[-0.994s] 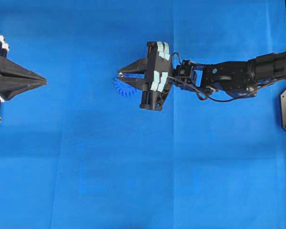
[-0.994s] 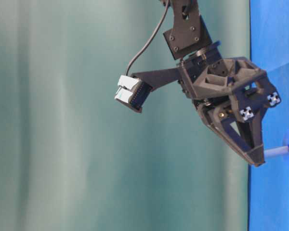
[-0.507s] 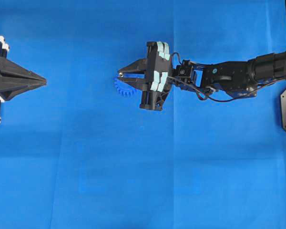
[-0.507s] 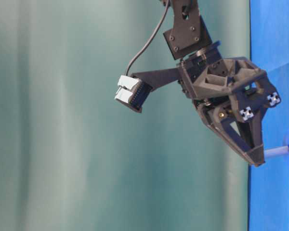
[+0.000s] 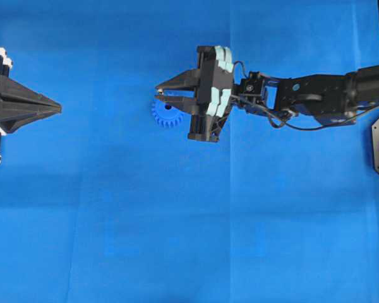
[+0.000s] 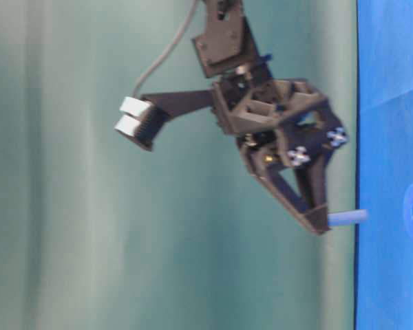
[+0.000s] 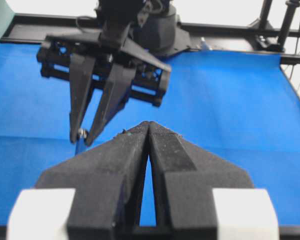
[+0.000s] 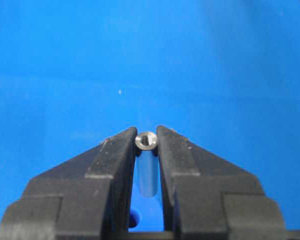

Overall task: Insert the shaft placed at a random location into the center hole of the small gear at another random location.
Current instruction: 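Align the held shaft above the gear's center hole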

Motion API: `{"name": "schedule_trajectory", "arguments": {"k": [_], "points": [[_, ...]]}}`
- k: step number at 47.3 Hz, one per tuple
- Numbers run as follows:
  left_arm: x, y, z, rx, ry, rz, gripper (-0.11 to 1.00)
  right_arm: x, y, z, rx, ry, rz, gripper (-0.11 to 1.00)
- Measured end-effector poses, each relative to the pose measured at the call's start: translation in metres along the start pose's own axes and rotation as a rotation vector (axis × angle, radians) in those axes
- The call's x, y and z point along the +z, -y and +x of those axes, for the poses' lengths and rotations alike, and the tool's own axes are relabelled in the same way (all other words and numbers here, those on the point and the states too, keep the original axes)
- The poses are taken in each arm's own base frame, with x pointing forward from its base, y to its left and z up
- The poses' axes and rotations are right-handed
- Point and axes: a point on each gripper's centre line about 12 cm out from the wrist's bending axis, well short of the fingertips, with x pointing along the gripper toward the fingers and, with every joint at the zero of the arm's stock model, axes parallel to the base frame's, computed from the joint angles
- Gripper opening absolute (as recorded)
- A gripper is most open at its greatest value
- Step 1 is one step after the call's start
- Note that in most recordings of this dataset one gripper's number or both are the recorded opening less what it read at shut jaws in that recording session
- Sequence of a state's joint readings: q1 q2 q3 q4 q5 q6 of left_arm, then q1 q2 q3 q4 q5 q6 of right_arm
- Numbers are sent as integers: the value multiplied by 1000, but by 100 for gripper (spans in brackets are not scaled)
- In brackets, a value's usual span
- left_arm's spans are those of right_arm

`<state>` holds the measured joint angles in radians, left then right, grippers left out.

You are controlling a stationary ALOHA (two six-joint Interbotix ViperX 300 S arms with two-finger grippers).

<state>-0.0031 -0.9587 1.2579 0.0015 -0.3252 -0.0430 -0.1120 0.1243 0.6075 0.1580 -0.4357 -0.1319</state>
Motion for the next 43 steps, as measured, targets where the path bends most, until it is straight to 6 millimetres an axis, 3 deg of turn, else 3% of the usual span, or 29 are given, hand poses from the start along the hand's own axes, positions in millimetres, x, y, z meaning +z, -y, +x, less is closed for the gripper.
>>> {"name": "schedule_trajectory", "arguments": {"k": [16, 32, 43], "points": [[2, 0, 0, 0, 15, -1, 0, -6, -7, -3, 15, -12, -5, 3], [3, 0, 0, -1, 20, 0, 0, -43, -6, 13, -9, -48, 20, 3], [3, 0, 0, 0, 20, -3, 0, -51, -7, 16, -17, -54, 30, 3]]}}
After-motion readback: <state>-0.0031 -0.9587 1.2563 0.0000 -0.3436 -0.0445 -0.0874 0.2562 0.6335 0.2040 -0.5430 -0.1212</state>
